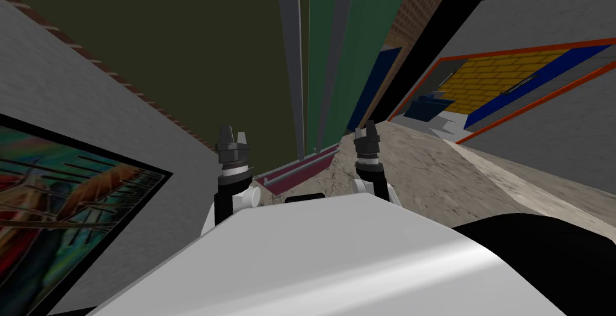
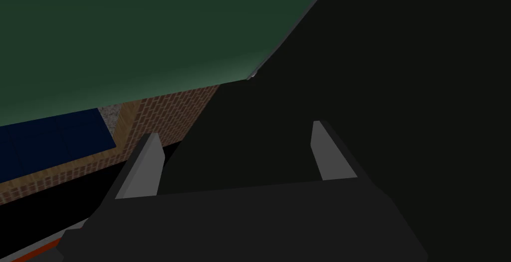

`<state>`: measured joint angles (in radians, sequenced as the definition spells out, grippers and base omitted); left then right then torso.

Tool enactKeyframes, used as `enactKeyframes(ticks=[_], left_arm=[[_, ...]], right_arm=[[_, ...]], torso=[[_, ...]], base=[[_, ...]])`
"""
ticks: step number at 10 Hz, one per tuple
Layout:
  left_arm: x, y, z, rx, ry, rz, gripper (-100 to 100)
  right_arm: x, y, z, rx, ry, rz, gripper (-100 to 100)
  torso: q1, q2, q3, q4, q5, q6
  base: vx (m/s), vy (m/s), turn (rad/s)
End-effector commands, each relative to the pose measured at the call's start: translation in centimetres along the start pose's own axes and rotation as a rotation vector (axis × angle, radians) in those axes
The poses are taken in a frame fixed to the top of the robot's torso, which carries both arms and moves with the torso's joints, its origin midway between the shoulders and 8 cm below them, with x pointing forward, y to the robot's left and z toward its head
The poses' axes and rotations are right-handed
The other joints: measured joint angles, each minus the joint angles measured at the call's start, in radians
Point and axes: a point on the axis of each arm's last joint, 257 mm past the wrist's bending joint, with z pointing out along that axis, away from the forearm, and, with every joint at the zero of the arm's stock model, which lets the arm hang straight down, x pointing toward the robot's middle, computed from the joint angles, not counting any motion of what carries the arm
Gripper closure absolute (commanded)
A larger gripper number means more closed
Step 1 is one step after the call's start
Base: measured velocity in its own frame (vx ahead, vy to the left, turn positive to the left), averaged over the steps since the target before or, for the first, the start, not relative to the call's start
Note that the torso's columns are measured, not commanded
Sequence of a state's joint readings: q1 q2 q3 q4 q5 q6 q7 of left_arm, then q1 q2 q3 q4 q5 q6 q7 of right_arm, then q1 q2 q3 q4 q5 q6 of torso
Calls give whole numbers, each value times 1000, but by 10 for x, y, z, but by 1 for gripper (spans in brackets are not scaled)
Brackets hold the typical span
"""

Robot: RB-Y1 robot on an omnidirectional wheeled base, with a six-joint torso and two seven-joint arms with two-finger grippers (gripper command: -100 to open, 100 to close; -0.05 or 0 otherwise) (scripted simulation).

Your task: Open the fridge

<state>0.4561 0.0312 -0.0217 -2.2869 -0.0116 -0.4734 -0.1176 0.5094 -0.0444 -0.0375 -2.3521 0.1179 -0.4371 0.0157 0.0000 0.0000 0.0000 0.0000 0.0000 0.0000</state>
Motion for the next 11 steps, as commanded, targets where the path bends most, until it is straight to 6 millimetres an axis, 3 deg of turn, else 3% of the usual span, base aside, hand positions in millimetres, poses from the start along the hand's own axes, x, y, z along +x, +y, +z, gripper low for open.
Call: enactKeyframes(ticks=[1, 9, 10, 11], left_arm=[[0, 0, 0, 0, 0, 0, 0], [0, 0, 0, 0, 0, 0, 0], [2, 9, -1, -20, 30, 27, -100], [3, 18, -2, -42, 50, 51, -100]], right_arm=[[0, 0, 0, 0, 0, 0, 0], [0, 0, 0, 0, 0, 0, 0], [0, 0, 0, 0, 0, 0, 0], [0, 0, 0, 0, 0, 0, 0]], torso=[[0, 40, -82, 41, 0, 0], [0, 618, -1234, 617, 0, 0], [0, 691, -1382, 691, 0, 0], [-2, 724, -1451, 724, -1, 0]], base=[[0, 0, 0], [0, 0, 0], [23, -50, 14], [30, -123, 32]])
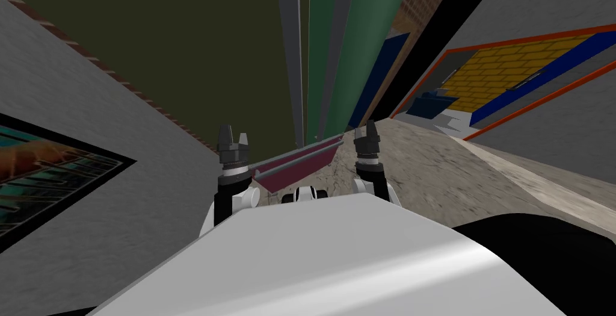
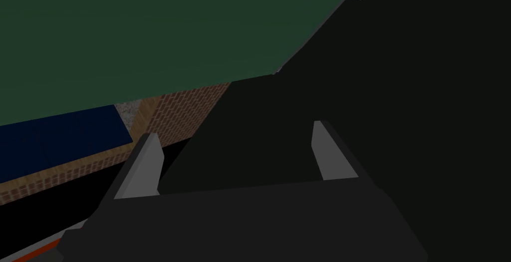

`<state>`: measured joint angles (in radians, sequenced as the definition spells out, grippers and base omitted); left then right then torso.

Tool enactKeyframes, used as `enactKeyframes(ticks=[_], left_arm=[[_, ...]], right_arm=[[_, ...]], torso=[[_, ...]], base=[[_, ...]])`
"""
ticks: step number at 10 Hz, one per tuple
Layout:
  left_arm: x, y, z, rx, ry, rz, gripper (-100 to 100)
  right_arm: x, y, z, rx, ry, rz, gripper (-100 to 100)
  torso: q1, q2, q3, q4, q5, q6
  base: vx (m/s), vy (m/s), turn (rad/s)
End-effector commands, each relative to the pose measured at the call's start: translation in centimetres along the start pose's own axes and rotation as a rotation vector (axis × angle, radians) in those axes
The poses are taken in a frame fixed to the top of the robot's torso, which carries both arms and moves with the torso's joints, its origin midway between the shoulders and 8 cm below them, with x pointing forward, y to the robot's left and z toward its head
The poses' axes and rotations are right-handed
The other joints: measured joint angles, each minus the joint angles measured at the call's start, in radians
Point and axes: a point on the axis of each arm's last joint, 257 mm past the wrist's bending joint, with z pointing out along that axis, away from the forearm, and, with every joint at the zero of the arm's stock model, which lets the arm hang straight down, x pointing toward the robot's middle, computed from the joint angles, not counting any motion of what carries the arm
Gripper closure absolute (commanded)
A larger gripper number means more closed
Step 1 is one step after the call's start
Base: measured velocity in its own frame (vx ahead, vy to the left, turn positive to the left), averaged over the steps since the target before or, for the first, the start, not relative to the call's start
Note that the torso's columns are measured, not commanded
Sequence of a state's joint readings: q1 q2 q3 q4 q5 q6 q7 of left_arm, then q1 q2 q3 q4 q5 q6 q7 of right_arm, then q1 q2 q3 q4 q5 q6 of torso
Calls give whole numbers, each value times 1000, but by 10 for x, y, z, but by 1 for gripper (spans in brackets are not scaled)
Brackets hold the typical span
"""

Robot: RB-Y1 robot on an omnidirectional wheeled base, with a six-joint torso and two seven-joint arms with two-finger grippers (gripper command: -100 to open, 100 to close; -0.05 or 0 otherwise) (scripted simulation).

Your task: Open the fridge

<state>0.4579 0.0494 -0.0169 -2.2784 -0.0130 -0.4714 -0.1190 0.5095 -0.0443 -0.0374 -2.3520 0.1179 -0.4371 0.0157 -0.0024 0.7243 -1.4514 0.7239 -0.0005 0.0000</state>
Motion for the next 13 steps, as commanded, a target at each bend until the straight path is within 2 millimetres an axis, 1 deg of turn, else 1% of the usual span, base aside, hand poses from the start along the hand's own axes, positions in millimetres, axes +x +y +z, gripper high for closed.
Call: enactKeyframes(ticks=[1, 2, 3, 6, 7, 9, 10, 11, 12, 13], left_arm=[[2, 25, -2, -61, 50, 64, -100], [1, 32, -3, -78, 56, 79, -100], [-1, 47, -5, -116, 66, 110, -100], [-7, 73, -10, -182, 77, 159, -100], [-12, 91, -14, -230, 81, 193, -100], [-18, 110, -20, -281, 85, 228, -100], [-22, 120, -23, -308, 86, 245, -100], [-29, 140, -30, -363, 87, 280, -100], [-29, 140, -30, -363, 87, 280, -100], [-34, 149, -33, -391, 87, 297, -100]], right_arm=[[0, 0, 0, 0, 0, 0, 0], [0, 0, 0, 0, 0, 0, 0], [0, 0, 0, 0, 0, 0, 0], [0, 0, 0, 0, 0, 0, 0], [0, 0, 0, 0, 0, 0, 0], [0, 0, 0, 0, 0, 0, 0], [0, 0, 0, 0, 0, 0, 0], [0, 0, 0, 0, 0, 0, 0], [0, 0, 0, 0, 0, 0, 0], [0, 0, 0, 0, 0, 0, 0]], torso=[[-3, 9, -20, 10, -1, 0], [-3, 11, -24, 12, -1, 0], [0, 12, -25, 13, 0, 0], [4, 15, -23, 15, 1, 0], [4, 15, -24, 14, 1, 0], [-1, 12, -26, 14, 0, 0], [2, 12, -26, 13, 0, 0], [4, 13, -25, 14, 1, 0], [2, 14, -25, 14, 0, 0], [4, 15, -24, 15, 1, 0]], base=[[35, -156, 39], [41, -167, 35], [60, -183, 34], [28, -154, 31], [23, -180, 44], [60, -203, 42], [44, -175, 29], [54, -212, 45], [27, -172, 30], [4, -117, 20]])
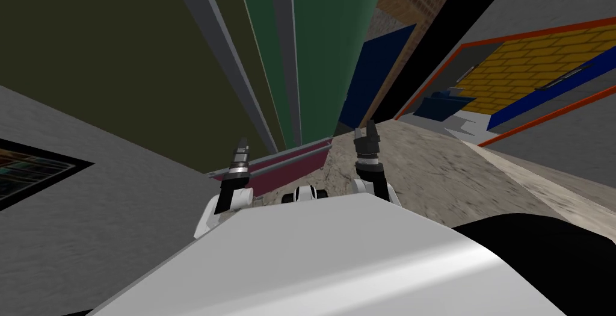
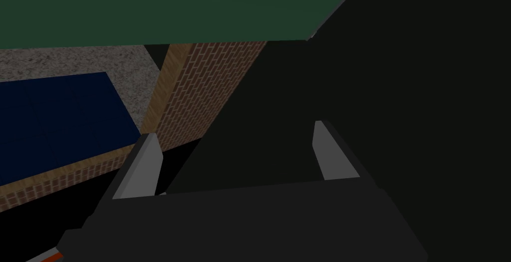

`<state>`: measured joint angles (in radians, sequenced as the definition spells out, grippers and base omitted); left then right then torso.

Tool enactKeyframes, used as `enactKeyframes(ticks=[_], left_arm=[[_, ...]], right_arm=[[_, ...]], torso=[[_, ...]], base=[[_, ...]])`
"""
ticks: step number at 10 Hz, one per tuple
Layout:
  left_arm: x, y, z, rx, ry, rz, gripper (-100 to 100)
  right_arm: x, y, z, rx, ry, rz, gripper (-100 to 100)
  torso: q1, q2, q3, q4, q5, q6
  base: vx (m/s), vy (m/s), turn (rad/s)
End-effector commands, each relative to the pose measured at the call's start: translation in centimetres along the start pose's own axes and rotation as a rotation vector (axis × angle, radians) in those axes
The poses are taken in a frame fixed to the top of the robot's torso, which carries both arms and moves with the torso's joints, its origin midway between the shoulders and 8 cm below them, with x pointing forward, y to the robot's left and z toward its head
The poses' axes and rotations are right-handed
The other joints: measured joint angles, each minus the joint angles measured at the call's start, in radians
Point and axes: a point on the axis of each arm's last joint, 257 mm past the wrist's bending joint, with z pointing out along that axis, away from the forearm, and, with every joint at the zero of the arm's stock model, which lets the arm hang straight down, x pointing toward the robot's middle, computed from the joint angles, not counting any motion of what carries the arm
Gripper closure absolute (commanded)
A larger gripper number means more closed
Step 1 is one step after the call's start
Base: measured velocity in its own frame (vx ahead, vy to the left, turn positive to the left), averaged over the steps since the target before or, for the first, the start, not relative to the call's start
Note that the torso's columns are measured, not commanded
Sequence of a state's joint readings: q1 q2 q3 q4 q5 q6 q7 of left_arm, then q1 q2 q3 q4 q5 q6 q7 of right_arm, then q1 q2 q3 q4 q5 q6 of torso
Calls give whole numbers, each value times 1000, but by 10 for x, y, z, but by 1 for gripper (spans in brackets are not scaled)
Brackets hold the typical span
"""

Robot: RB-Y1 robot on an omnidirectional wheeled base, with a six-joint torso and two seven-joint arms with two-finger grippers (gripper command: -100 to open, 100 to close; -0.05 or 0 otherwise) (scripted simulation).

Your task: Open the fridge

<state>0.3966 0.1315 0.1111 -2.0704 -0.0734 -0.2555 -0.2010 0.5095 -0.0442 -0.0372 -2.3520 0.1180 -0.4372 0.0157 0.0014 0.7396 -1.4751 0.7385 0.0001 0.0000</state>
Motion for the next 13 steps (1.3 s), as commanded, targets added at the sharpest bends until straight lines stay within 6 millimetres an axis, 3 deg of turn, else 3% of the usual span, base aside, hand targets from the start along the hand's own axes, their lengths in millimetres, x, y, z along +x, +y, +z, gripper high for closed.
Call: enactKeyframes(ticks=[1, 11, 13], left_arm=[[-2, 24, 1, -68, 4, 38, -100], [-21, 130, -17, -344, 22, 184, -100], [-26, 146, -22, -389, 26, 209, -100]], right_arm=[[0, 0, 0, 0, 0, 0, 0], [0, 0, 0, 0, 0, 0, 0], [0, 0, 0, 0, 0, 0, 0]], torso=[[2, 1, 1, 0, 1, 0], [-9, -15, -9, -8, 1, 9], [-1, -15, -9, -7, 2, 8]], base=[[17, -138, 30], [22, -155, 39], [25, -129, 25]])
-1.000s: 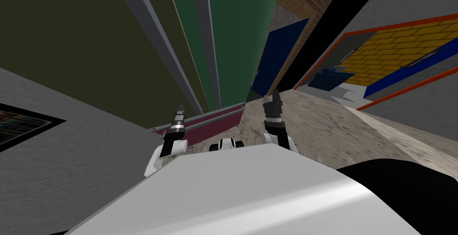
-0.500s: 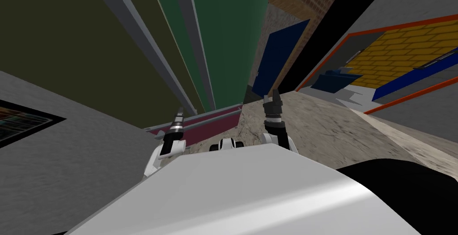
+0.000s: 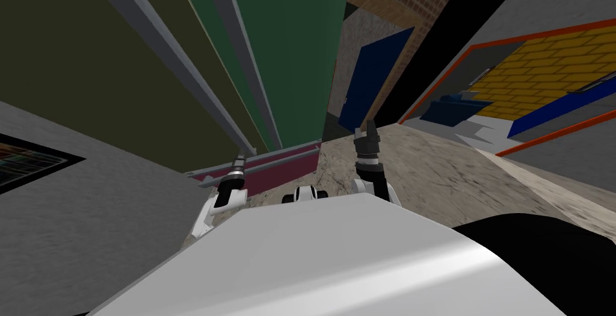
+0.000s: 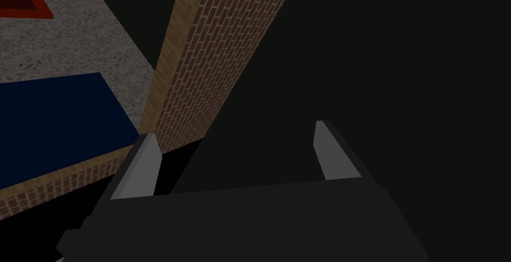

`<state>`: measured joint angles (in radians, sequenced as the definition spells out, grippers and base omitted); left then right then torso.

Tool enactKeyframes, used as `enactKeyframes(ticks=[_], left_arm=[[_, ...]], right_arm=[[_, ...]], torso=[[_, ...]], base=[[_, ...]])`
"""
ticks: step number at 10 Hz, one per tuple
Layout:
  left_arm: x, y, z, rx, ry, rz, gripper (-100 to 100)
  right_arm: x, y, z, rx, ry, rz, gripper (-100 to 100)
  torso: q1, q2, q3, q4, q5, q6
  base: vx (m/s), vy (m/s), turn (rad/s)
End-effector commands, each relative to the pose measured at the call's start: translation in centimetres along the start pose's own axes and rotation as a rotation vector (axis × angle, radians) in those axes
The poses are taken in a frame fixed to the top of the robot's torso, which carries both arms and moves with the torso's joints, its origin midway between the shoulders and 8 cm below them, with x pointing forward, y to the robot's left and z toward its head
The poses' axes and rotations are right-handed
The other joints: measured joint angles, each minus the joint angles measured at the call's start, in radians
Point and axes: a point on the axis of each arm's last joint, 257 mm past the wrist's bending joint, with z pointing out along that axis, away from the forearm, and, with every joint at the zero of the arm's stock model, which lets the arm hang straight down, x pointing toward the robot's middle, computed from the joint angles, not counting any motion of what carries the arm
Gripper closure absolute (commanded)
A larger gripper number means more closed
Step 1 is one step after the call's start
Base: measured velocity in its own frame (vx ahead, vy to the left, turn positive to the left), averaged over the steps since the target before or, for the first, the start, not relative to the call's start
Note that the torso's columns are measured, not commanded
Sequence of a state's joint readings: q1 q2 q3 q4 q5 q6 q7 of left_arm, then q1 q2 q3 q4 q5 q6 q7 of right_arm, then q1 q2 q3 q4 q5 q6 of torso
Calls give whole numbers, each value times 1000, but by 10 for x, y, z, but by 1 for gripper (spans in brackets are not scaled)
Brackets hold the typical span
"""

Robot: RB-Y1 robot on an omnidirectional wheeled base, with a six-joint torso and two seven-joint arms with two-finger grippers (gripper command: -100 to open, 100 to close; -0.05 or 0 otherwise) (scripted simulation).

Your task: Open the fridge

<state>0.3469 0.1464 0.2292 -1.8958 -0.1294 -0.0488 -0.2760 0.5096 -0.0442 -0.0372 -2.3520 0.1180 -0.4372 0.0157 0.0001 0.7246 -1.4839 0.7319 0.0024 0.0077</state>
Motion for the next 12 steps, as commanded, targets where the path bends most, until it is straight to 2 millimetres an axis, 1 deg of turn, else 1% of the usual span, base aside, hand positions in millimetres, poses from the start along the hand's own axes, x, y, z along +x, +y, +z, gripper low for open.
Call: enactKeyframes(ticks=[1, 3, 5, 6, 7, 8, 9, 10, 11, 12], left_arm=[[2, 24, 3, -63, 13, 31, -100], [1, 38, 4, -98, 16, 50, -100], [-2, 59, 3, -153, 20, 77, -100], [-5, 50, 4, -130, 15, 70, -100], [-5, 52, 3, -136, 17, 71, -100], [-5, 51, 4, -135, 16, 70, 100], [0, 45, 5, -119, 33, 71, 100], [5, 40, 7, -103, 49, 71, 100], [5, 40, 7, -103, 49, 71, 100], [11, 34, 8, -87, 66, 71, 100]], right_arm=[[0, 0, 0, 0, 0, 0, 0], [0, 0, 0, 0, 0, 0, 0], [0, 0, 0, 0, 0, 0, 0], [0, 0, 0, 0, 0, 0, 0], [0, 0, 0, 0, 0, 0, 0], [0, 0, 0, 0, 0, 0, 0], [0, 0, 0, 0, 0, 0, 0], [0, 0, 0, 0, 0, 0, 0], [0, 0, 0, 0, 0, 0, 0], [0, 0, 0, 0, 0, 0, 0]], torso=[[1, 1, 1, 0, 0, 0], [2, -3, -1, -2, 2, 2], [1, -1, -1, -1, 1, -1], [0, 4, 2, 2, -1, -5], [4, 11, 6, 5, -1, -7], [5, 15, 9, 7, -1, -8], [3, 16, 10, 7, -1, -8], [4, 20, 12, 8, -2, -7], [5, 26, 15, 10, -2, -8], [5, 19, 12, 8, -1, -11]], base=[[24, -114, 38], [15, -110, 16], [10, -141, 1], [12, -72, 3], [7, -15, 0], [7, -7, -1], [-105, 53, -109], [-243, 133, -204], [-191, 145, -83], [-158, 157, -70]])
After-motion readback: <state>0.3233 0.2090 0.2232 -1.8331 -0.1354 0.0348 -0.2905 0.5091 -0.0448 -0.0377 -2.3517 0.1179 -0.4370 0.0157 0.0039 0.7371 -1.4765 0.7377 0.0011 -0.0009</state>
